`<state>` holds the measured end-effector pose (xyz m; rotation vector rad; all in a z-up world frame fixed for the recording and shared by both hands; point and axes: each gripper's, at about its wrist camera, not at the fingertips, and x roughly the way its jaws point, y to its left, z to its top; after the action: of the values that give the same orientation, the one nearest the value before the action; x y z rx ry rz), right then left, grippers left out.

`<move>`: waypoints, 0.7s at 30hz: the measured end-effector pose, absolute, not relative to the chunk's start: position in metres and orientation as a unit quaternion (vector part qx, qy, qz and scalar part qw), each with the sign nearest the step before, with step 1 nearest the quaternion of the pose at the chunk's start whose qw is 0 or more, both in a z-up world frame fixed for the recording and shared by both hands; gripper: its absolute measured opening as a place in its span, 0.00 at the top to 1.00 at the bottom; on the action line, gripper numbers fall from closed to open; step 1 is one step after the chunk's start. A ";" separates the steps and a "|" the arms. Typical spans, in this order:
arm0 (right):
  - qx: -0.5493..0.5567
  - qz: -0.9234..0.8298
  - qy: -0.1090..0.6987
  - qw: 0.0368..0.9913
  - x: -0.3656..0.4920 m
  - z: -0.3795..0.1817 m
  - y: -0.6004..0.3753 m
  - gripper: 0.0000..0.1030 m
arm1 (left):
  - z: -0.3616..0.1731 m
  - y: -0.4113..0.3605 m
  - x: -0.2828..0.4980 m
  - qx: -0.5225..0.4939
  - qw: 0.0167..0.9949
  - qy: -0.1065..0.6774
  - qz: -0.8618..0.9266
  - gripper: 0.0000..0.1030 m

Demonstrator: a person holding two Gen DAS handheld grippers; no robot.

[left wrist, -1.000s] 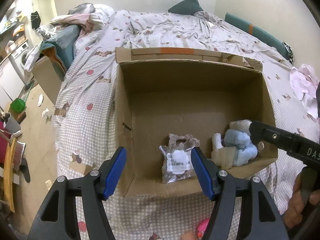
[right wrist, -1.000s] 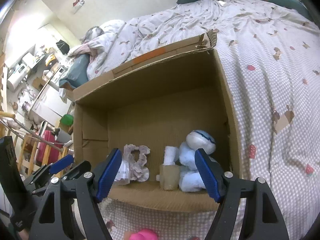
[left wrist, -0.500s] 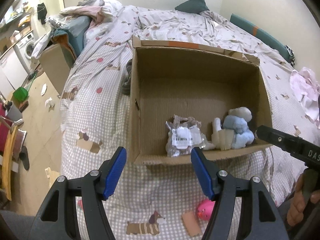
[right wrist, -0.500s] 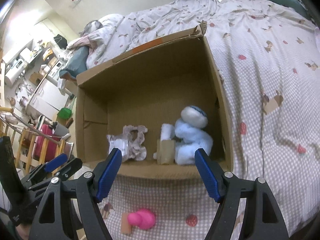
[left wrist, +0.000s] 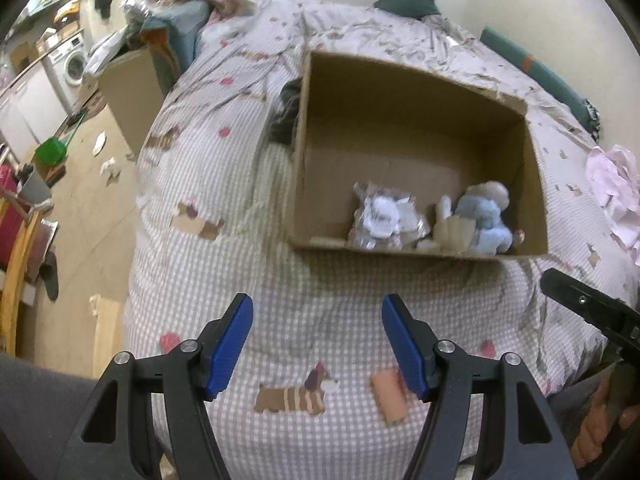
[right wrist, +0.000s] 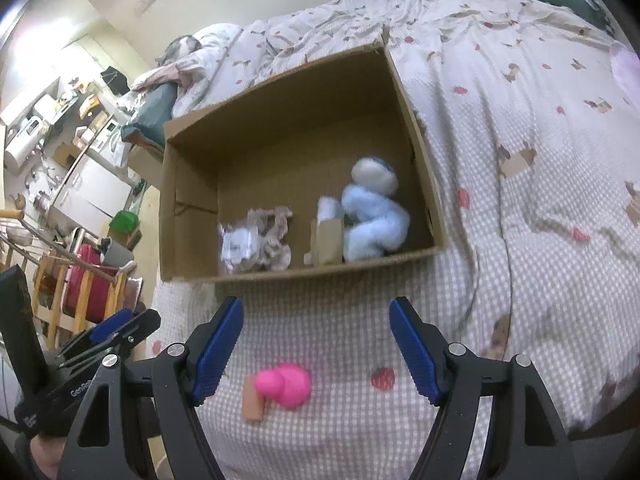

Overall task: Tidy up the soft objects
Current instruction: 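Move both grippers back toward the pink toy and tan peg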

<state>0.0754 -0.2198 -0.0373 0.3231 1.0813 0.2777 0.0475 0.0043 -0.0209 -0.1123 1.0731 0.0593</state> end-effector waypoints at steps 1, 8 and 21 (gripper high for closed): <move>0.154 0.131 0.512 0.835 0.073 -0.038 -0.219 0.23 | -0.023 0.005 0.046 -0.057 0.855 0.515 0.033 0.38; 0.157 0.151 0.558 0.801 0.077 -0.062 -0.205 0.23 | -0.034 0.015 0.048 -0.096 0.841 0.531 0.048 0.38; 0.139 0.195 0.673 0.700 0.081 -0.136 -0.149 0.23 | -0.052 0.020 0.058 -0.114 0.819 0.559 0.059 0.38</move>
<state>0.0806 -0.1489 -0.1358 0.3098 1.4982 0.4351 0.0585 0.0200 -0.0521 -0.2431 1.1913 0.1266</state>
